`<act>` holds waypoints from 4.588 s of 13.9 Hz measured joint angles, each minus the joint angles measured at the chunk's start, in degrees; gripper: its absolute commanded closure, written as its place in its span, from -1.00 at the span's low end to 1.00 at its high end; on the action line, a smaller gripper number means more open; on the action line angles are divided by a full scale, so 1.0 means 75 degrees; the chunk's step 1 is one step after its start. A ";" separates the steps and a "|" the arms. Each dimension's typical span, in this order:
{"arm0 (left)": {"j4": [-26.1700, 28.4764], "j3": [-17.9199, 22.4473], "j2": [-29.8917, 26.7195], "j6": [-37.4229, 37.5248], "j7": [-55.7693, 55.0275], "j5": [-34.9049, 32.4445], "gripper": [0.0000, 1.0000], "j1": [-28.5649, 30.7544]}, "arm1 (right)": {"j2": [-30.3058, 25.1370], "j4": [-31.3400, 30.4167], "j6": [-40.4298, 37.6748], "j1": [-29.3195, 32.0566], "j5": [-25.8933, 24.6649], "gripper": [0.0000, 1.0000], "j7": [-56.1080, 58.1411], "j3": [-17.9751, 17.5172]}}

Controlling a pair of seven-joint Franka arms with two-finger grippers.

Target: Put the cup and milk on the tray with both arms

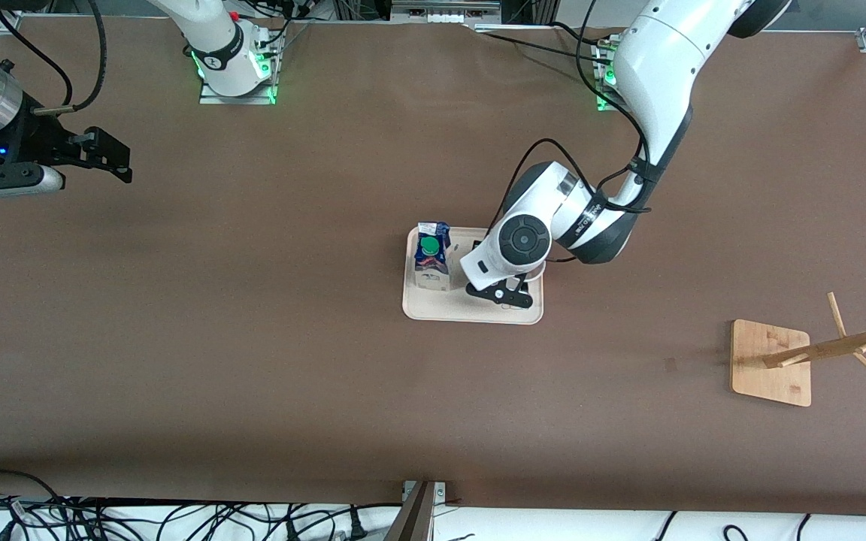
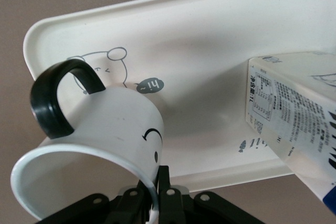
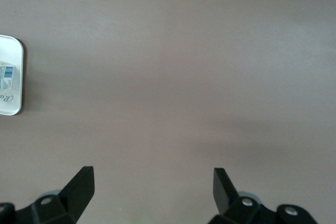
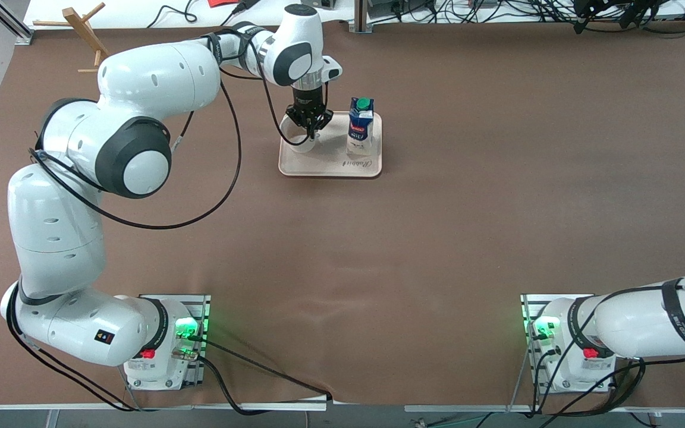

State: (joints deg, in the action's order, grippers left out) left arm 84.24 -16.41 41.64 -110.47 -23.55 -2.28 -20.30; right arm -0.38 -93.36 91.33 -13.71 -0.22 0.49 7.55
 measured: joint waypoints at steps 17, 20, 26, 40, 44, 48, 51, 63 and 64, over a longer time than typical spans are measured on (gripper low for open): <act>-0.0259 0.0022 0.0209 -0.0406 -0.0175 0.0006 -1.00 0.0050 | 0.0005 -0.0156 0.0021 0.0011 0.0279 -1.00 0.0289 0.0191; -0.0465 -0.0003 0.0002 -0.0084 -0.1164 0.0010 -1.00 0.0040 | -0.0102 -0.0148 0.0021 0.0007 0.0348 -1.00 0.0289 0.0190; -0.0512 0.0110 -0.1188 0.1026 -0.1400 0.0006 -1.00 0.0237 | -0.0142 -0.0074 0.0036 0.0004 0.0348 -1.00 0.0296 0.0173; -0.1669 0.1623 -0.3499 0.3965 0.2382 -0.0048 -1.00 0.2573 | -0.0140 0.0129 0.0058 -0.0147 0.0348 -1.00 0.0296 0.0120; -0.1669 0.1639 -0.3286 0.3954 0.3501 0.0837 -1.00 0.3873 | -0.0141 0.0179 0.0059 -0.0188 0.0347 -1.00 0.0297 0.0138; -0.1826 0.1583 -0.3325 0.3961 0.3487 0.0854 -1.00 0.4015 | -0.0140 0.0362 0.0062 -0.0188 0.0347 -1.00 0.0314 0.0170; -0.1882 0.1473 -0.3415 0.3961 0.3483 0.0710 -1.00 0.3981 | -0.0137 0.0469 0.0060 -0.0188 0.0347 -1.00 0.0326 0.0170; -0.1229 0.1771 -0.4020 0.3756 0.3474 0.0630 -1.00 0.3460 | -0.0116 0.0471 0.0060 -0.0186 0.0347 -1.00 0.0393 0.0187; -0.0953 0.1866 -0.4208 0.3645 0.3474 0.0630 -1.00 0.3337 | -0.0116 0.0471 0.0060 -0.0185 0.0346 -1.00 0.0398 0.0189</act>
State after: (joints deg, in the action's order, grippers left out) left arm 77.09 -2.42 10.08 -83.13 2.50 2.45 4.73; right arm -1.25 -89.83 91.78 -15.10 2.37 3.48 8.97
